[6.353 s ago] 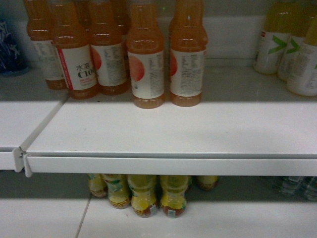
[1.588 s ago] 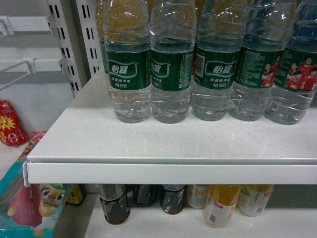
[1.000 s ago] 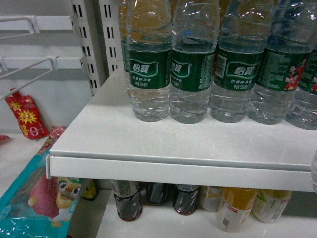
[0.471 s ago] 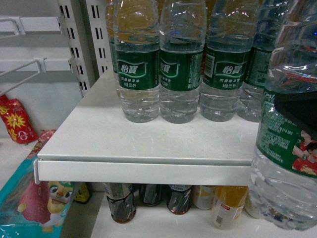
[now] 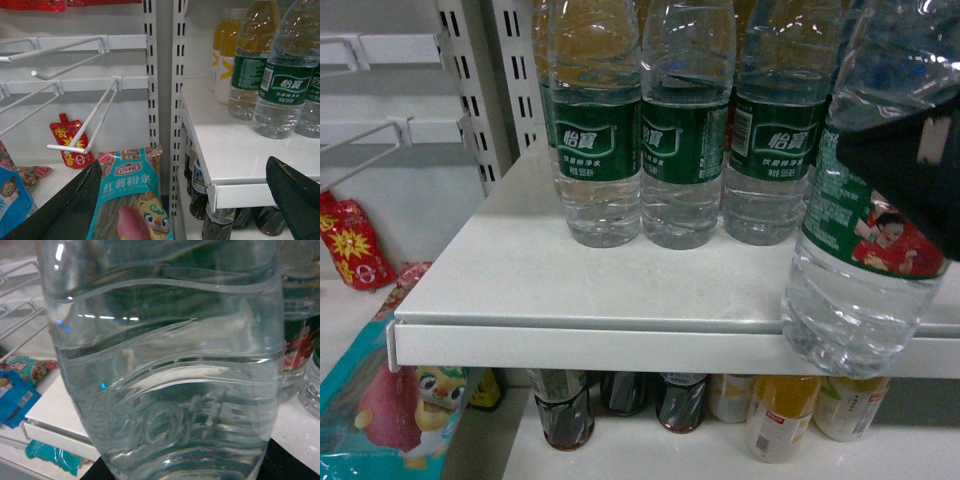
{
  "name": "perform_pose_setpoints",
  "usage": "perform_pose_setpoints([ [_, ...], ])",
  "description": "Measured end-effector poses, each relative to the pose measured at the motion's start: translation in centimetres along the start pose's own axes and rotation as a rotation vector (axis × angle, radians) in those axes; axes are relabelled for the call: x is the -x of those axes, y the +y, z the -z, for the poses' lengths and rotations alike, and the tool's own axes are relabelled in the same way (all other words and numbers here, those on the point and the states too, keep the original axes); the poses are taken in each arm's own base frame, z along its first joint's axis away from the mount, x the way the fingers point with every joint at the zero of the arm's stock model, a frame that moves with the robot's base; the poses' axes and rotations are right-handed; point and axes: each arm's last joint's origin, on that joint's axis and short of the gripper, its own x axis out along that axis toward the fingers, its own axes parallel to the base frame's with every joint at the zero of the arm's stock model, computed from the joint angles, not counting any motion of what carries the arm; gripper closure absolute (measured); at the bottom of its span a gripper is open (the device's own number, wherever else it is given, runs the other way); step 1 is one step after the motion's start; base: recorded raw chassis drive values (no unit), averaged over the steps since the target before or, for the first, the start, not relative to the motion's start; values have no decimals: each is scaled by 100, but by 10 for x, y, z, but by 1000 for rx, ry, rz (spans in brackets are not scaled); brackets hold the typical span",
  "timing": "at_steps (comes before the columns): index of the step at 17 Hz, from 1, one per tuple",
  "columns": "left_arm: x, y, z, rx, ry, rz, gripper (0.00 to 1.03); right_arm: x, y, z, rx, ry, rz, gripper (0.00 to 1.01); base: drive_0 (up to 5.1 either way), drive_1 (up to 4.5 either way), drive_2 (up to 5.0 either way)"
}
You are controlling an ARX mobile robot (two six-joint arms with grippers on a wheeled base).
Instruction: Move water from second to third shelf
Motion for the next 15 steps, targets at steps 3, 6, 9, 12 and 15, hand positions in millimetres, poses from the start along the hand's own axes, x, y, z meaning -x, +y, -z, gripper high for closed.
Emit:
perform_pose_setpoints([
  [3, 0, 0, 0, 0, 0, 0, 5, -15, 2, -10, -20, -34, -8, 60, 0, 0, 0],
  [6, 0, 0, 0, 0, 0, 0, 5, -32, 4, -10, -21, -34, -5, 60, 0, 0, 0],
  [9, 0, 0, 0, 0, 0, 0, 5, -40, 6, -12, -23, -36, -3, 60, 0, 0, 0],
  [12, 0, 0, 0, 0, 0, 0, 5, -45, 7, -10, -23, -28, 2, 60, 0, 0, 0],
  [15, 0, 0, 0, 0, 0, 0, 5, -53, 5, -7, -21, -13, 24, 60, 0, 0, 0],
])
